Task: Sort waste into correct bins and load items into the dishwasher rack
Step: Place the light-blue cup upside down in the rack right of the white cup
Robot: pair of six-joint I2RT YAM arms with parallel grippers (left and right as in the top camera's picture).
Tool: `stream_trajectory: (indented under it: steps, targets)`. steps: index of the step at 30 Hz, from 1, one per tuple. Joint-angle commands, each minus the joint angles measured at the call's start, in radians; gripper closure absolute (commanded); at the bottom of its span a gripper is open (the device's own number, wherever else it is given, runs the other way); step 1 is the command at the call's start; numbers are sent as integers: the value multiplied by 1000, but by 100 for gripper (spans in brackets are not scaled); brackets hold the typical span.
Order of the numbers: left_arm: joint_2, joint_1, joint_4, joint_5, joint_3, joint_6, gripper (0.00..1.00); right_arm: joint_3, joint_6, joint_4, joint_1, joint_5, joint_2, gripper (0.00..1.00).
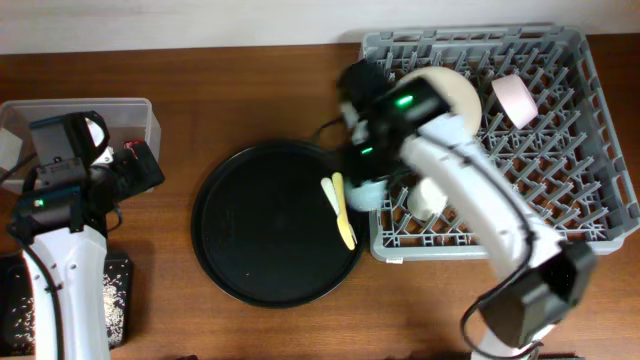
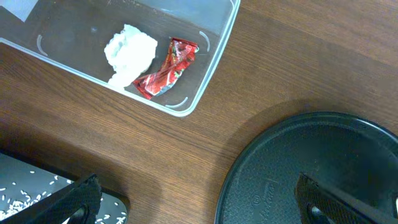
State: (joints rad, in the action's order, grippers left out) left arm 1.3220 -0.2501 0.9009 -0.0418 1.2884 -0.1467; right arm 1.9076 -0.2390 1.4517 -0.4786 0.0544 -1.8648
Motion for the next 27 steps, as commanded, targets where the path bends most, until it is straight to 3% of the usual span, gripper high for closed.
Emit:
stream_trajectory:
  steps: [1, 4, 8, 15, 27]
  targets:
    - [-8, -2, 2, 0, 8, 5, 1, 23, 50, 22, 238, -6, 60, 57]
    - [-8, -2, 2, 0, 8, 5, 1, 23, 111, 50, 465, 0, 60, 57]
    - [-8, -2, 2, 0, 8, 5, 1, 21, 137, 31, 619, -14, 57, 57]
    - [-8, -2, 2, 0, 8, 5, 1, -21, 138, 44, 639, -59, 10, 59]
    - [-8, -2, 2, 0, 8, 5, 1, -321, 183, -336, 637, -59, 10, 59]
